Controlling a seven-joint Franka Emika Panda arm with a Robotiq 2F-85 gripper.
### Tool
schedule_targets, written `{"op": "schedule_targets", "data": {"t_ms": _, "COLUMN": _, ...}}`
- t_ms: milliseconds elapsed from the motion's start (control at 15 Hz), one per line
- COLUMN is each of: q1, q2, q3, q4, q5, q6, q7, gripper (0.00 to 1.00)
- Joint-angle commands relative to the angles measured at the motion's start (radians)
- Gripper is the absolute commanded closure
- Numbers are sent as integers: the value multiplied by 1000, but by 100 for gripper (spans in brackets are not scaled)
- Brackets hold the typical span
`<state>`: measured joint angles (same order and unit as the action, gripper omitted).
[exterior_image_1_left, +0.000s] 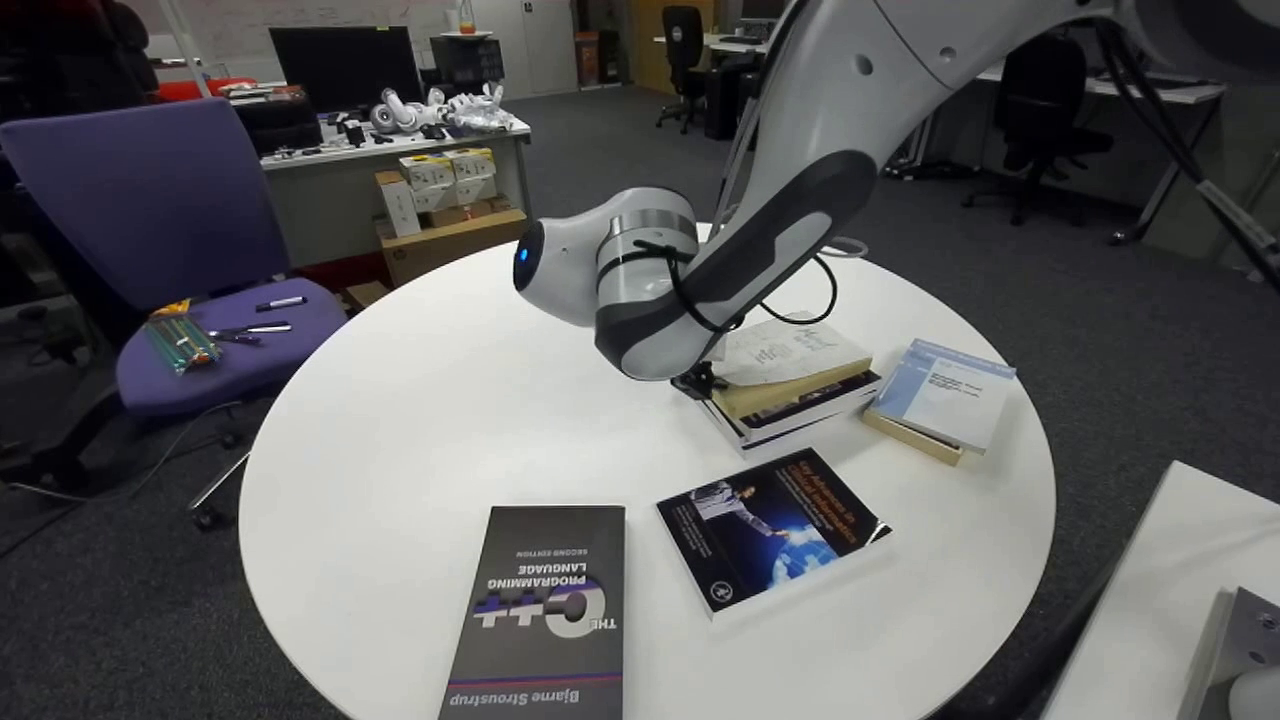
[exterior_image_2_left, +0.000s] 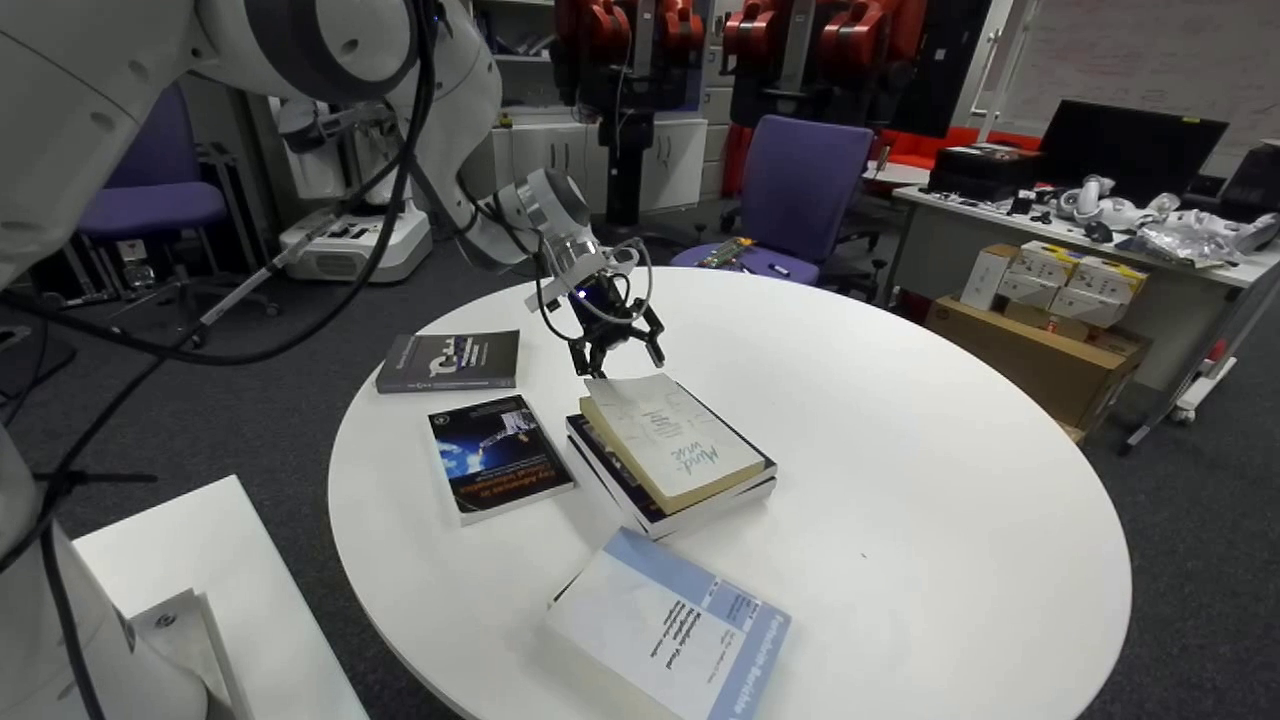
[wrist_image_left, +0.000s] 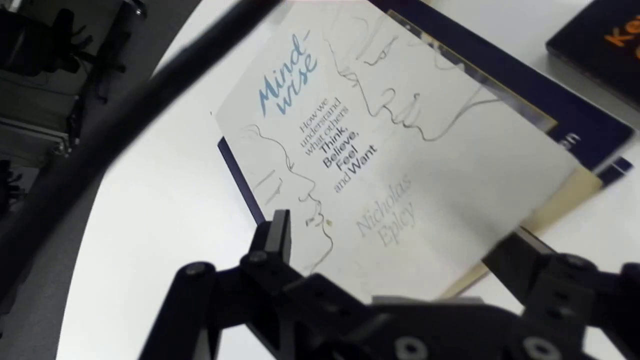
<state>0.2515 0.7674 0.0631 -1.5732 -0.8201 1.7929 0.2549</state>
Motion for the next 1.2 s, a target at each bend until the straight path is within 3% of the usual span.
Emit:
{"op": "schedule_targets", "data": {"t_ms": 0, "q1": -25, "q2": -181, "q3": 45, "q4": -108, "q5": 95, "q6": 99, "q7": -6, "gripper": 0}}
{"op": "schedule_targets", "data": {"t_ms": 200, "q1": -25, "q2": -290, "q3": 51, "q4": -116, "q5": 175, "q6": 161, "q7": -1, "gripper": 0}}
{"op": "schedule_targets", "data": {"t_ms": 667, "q1": -58, "q2": -541, "q3": 53, "q4": -110, "q5": 519, "q6": 186, "q7": -31, "gripper": 0}}
{"op": "schedule_targets", "data": {"t_ms": 933, "q1": -91, "q2": -569, "q3": 45, "q4": -118, "q5": 718, "q6": 281, "q7": -1, "gripper": 0}}
{"op": "schedule_targets", "data": {"t_ms": 1000, "q1": -64, "q2": -535, "q3": 42, "q4": -54, "q5": 649, "q6": 203, "q7": -5, "gripper": 0}}
{"op": "schedule_targets", "data": {"t_ms": 1133, "q1": -77, "q2": -538, "q3": 39, "q4": -69, "q5": 691, "q6": 237, "q7": -5, "gripper": 0}}
